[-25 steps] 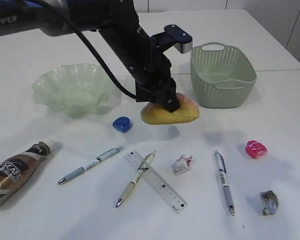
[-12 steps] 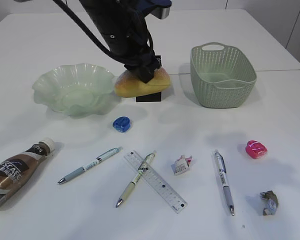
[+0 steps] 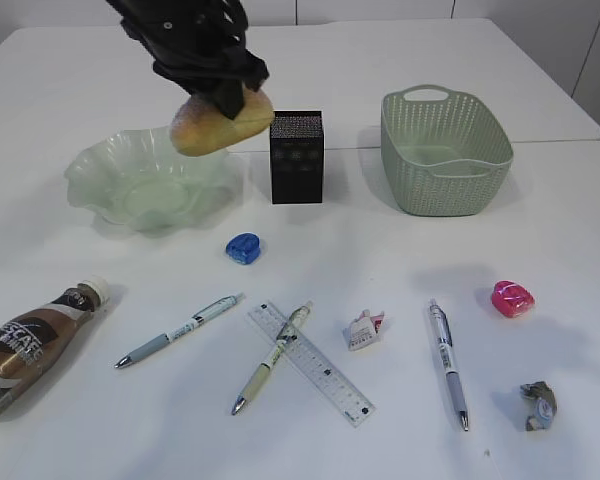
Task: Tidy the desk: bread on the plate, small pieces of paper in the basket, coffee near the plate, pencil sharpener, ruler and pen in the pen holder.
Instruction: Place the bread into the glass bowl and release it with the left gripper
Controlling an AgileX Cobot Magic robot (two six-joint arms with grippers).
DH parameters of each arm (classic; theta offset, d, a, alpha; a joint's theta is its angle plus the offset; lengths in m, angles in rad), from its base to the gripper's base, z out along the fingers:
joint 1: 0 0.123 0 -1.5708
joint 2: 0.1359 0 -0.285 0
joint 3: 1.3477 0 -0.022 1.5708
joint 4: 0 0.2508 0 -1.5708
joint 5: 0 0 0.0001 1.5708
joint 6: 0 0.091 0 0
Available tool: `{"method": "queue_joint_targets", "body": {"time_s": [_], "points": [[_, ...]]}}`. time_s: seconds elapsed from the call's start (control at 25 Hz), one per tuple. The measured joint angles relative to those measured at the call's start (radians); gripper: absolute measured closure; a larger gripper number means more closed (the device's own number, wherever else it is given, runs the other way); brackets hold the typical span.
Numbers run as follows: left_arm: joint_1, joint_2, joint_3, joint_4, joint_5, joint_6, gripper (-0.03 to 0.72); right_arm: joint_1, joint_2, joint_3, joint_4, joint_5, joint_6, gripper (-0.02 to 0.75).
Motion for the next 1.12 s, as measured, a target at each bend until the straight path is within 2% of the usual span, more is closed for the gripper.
{"method": "queue_joint_targets", "body": {"time_s": [0.36, 0.68, 0.88, 1.12], "points": [[0.154, -0.012, 0.000, 0.006, 0.016, -0.020, 0.477, 0.000, 0.000, 0.000, 0.000, 0.000, 0.004, 0.172], [0.267, -0.012, 0.000, -0.005, -0.077, -0.031, 0.477, 0.000, 0.000, 0.000, 0.000, 0.011, 0.028, 0.172], [0.300, 0.034, 0.000, -0.007, -0.122, -0.031, 0.477, 0.000, 0.000, 0.000, 0.000, 0.029, 0.039, 0.172], [0.304, 0.119, 0.000, -0.023, -0.185, -0.031, 0.477, 0.000, 0.000, 0.000, 0.000, 0.051, 0.064, 0.172]]}}
